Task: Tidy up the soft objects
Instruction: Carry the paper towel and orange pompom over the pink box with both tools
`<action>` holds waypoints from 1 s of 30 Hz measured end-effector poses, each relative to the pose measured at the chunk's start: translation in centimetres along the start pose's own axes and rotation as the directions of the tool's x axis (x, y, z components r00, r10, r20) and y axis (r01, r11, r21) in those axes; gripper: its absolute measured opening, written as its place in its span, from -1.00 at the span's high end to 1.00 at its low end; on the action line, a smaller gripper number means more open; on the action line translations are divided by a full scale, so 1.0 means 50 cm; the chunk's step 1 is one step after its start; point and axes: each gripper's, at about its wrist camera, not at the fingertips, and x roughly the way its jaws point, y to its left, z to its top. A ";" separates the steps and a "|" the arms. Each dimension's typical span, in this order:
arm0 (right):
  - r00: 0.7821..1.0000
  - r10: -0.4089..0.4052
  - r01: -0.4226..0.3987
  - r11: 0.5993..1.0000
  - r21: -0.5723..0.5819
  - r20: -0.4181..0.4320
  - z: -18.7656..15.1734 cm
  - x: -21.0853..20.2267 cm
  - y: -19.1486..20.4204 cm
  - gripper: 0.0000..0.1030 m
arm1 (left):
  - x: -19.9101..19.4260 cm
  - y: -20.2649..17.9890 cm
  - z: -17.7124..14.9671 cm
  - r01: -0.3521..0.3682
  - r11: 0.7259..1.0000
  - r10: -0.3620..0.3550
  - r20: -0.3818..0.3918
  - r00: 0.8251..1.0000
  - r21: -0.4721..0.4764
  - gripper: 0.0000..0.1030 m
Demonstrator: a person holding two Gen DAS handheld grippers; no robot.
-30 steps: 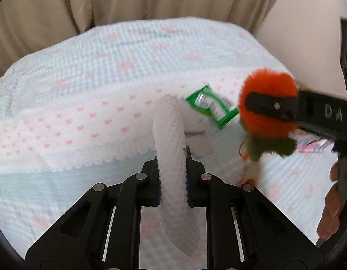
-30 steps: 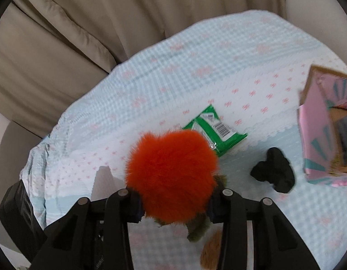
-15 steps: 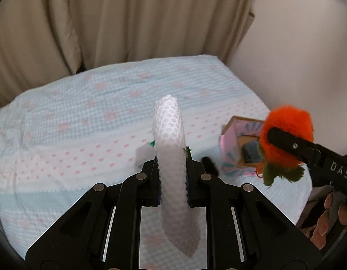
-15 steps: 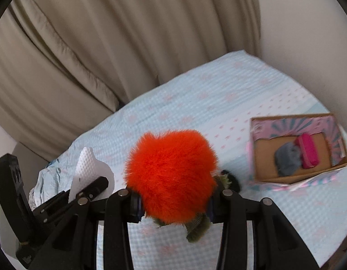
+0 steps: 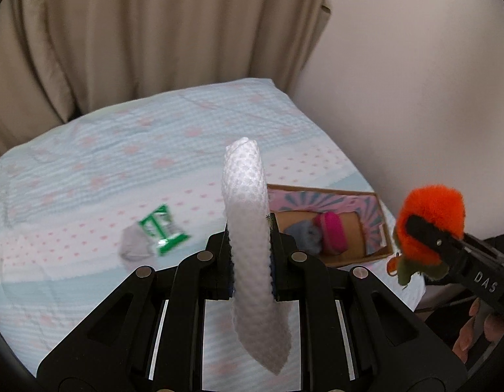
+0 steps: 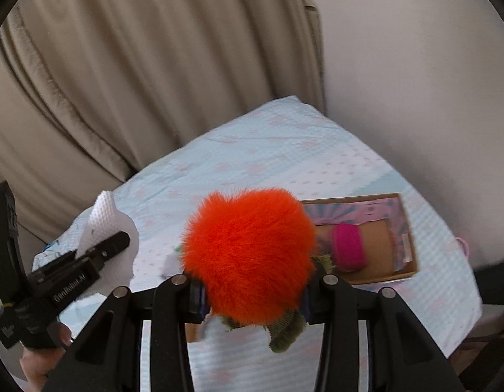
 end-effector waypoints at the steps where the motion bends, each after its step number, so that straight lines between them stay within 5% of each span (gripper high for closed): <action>1: 1.000 -0.006 0.006 1.000 0.009 -0.005 0.007 0.006 -0.030 0.27 | 0.016 -0.022 0.006 0.006 1.000 -0.006 -0.007 1.000 0.001 0.75; 9: 0.996 -0.051 0.051 0.999 0.009 -0.076 0.052 0.076 -0.210 0.27 | 0.199 -0.174 0.034 0.010 1.000 -0.010 -0.114 0.993 0.003 0.75; 16: 0.980 -0.064 0.066 0.998 0.003 -0.190 0.073 0.208 -0.326 0.27 | 0.366 -0.219 0.038 -0.019 1.000 0.018 -0.233 0.972 -0.002 0.75; 24: 0.954 -0.083 0.089 0.996 0.007 -0.287 0.054 0.336 -0.398 0.27 | 0.556 -0.209 0.019 -0.046 0.999 0.049 -0.419 0.907 0.016 0.75; 30: 0.936 -0.096 0.108 0.994 0.018 -0.339 0.043 0.409 -0.433 0.27 | 0.619 -0.208 -0.001 -0.041 0.996 0.074 -0.487 0.870 0.077 0.75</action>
